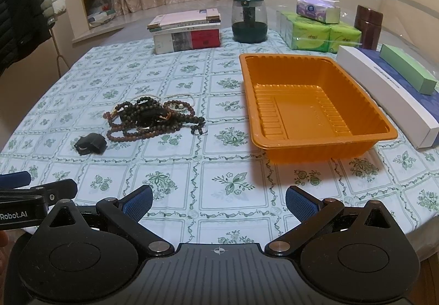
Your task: Organize jewelry
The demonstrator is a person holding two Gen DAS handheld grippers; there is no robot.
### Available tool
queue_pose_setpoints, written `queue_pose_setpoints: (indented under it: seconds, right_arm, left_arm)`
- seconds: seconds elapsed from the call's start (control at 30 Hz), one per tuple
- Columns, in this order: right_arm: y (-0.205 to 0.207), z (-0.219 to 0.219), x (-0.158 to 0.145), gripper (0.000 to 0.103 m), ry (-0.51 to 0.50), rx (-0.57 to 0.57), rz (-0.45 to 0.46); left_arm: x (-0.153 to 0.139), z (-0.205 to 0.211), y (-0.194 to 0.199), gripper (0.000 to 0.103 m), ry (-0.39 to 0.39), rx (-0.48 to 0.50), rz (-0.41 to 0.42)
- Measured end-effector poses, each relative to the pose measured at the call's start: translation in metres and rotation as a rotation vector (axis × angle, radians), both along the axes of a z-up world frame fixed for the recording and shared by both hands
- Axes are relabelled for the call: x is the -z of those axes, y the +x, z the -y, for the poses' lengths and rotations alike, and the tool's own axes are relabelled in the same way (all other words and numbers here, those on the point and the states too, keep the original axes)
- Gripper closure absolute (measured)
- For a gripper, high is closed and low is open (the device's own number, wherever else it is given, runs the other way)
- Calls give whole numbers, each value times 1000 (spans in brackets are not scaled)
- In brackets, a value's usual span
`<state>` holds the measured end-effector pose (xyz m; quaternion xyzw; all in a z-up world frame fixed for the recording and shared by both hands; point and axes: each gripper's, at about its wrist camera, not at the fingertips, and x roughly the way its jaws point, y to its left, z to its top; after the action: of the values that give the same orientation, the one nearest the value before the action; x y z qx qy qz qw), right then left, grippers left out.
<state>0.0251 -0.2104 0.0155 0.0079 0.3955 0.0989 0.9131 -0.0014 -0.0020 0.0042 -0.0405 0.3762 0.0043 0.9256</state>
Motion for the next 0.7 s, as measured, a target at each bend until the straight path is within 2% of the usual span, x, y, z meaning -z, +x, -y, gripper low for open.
queue_pose_setpoints:
  seconds: [0.7]
  right_arm:
    - [0, 1, 0, 0, 4, 3, 0]
  left_arm:
    - [2, -1, -2, 1, -3, -2, 0]
